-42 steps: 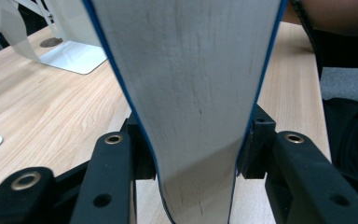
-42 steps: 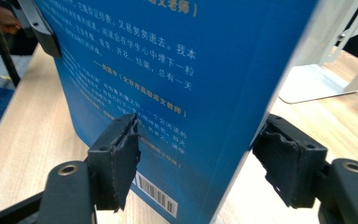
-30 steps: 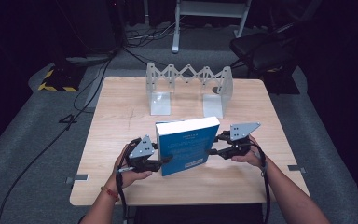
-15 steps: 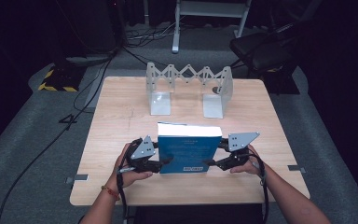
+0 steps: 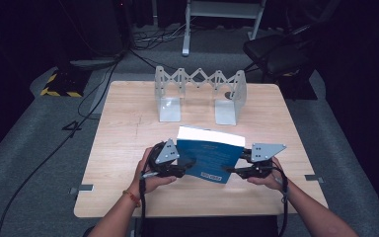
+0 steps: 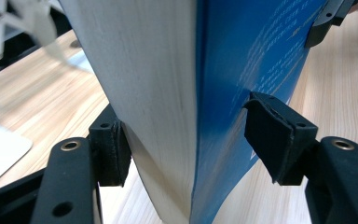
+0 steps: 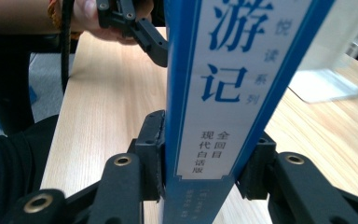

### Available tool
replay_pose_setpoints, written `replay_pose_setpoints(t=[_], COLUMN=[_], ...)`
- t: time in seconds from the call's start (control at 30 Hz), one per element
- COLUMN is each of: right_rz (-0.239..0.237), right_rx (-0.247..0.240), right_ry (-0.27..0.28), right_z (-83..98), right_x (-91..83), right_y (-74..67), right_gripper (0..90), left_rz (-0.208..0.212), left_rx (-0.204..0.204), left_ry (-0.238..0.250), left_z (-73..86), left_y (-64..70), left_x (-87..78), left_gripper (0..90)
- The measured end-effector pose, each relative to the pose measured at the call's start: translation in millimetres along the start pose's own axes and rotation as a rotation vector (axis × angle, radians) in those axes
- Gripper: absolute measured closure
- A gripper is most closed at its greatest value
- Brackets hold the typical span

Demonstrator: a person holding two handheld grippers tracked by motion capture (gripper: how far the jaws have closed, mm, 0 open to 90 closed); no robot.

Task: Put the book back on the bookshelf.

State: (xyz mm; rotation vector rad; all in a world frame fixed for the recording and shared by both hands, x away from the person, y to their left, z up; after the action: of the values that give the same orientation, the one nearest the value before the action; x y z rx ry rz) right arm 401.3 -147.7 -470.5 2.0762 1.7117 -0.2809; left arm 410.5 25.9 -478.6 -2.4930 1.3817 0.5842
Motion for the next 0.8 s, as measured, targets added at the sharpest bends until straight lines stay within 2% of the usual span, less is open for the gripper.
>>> replay_pose_setpoints(t=[0.07,0.1,0.2,0.3,0.33,0.43,0.53,0.67,0.73,0.8], right_rz=[0.014,0.014,0.044,0.072,0.080,0.084,0.079,0.074,0.072,0.064], right_rx=[-0.001,-0.001,0.014,0.022,0.032,0.041,0.037,0.047,0.049,0.050], right_ry=[-0.015,-0.015,-0.022,-0.018,-0.008,0.002,0.007,0.020,0.021,0.027], right_z=[4.5,4.5,13.0,19.8,22.3,23.3,23.1,23.2,23.2,22.2], right_x=[-10.3,-10.3,-27.6,-40.0,-44.2,-45.1,-44.9,-44.3,-44.0,-42.3], right_y=[1.4,1.4,4.3,7.1,7.9,8.4,7.5,6.5,6.8,6.0], right_gripper=[59.8,59.8,59.7,59.5,59.5,59.6,59.6,59.8,59.9,59.6], left_rz=[0.018,0.018,0.045,0.055,0.066,0.068,0.054,0.045,0.052,0.065], left_rx=[0.009,0.009,0.014,0.011,-0.004,-0.012,-0.004,-0.054,-0.051,-0.043], left_ry=[-0.006,-0.006,-0.001,0.005,0.012,0.022,0.001,-0.005,-0.004,-0.025], left_z=[-6.1,-6.1,-15.4,-21.5,-22.9,-22.3,-14.5,-3.2,-2.0,1.8], left_y=[4.3,4.3,8.1,11.2,11.9,12.1,11.9,10.5,10.4,10.8], left_x=[11.5,11.5,30.8,45.3,50.1,51.0,47.4,39.7,37.7,32.1], left_gripper=[35.7,35.1,34.1,29.0,26.3,24.7,25.7,32.8,36.7,38.9])
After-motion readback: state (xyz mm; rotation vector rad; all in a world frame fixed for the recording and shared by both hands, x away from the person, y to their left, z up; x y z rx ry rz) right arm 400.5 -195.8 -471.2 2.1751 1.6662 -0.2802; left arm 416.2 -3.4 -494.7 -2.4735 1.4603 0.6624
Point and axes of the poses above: each handheld gripper's, and its own axes: x roughly forward along the jaws, z roughly out of its underside, y roughly to its right, the point moved 9 cm from there along x, roughly forward along the jaws, and after that the axes turned 7 degrees about -x, right-handed, at the moved point
